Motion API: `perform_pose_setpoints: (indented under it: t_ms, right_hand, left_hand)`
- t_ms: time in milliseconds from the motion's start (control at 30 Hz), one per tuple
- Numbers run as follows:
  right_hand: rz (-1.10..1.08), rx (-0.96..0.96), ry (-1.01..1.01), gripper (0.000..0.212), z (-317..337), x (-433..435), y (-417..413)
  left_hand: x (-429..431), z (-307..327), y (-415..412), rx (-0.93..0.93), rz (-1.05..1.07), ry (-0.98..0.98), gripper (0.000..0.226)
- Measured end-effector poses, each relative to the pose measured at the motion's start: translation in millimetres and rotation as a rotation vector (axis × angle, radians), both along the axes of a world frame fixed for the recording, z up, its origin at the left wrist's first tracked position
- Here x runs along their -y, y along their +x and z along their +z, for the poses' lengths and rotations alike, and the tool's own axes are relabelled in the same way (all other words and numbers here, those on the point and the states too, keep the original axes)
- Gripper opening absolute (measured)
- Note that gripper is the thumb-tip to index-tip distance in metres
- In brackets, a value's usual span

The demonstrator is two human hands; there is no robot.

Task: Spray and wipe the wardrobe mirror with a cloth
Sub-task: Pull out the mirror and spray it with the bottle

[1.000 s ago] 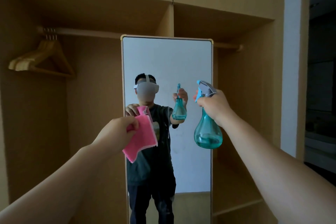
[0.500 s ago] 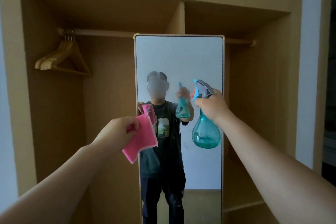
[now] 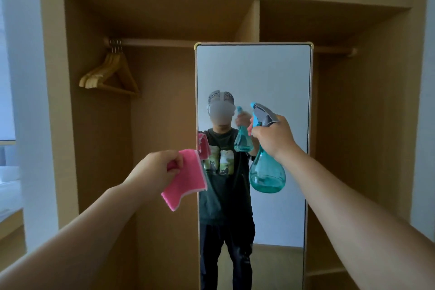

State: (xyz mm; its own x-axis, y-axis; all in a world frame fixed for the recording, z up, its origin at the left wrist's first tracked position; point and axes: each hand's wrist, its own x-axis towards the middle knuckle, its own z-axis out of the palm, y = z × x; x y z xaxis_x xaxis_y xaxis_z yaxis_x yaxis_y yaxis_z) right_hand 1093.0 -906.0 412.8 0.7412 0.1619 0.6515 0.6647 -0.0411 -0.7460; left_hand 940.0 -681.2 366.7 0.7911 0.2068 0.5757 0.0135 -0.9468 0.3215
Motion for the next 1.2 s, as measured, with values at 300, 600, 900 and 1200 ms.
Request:
perform_pose_setpoints:
  t_ms: [300, 600, 900, 1200]
  right_hand:
    - [0.058, -0.047, -0.041, 0.027, -16.4, 7.6, -1.5]
    - [0.101, -0.086, -0.105, 0.039, -62.8, 7.6, -8.5]
    - [0.085, -0.181, -0.149, 0.024, -101.5, 5.8, -8.1]
    - [0.018, -0.197, -0.182, 0.014, -120.7, 10.7, -11.3]
  left_hand:
    - [-0.9, -7.5, -0.1, -0.002, -0.011, -0.005, 0.026]
    - [-3.0, -33.5, 5.2, -0.066, -0.023, -0.02, 0.023]
    - [-9.3, -55.5, 7.3, -0.081, -0.012, -0.073, 0.049]
    - [-9.1, -66.5, 10.0, -0.091, -0.017, -0.028, 0.034]
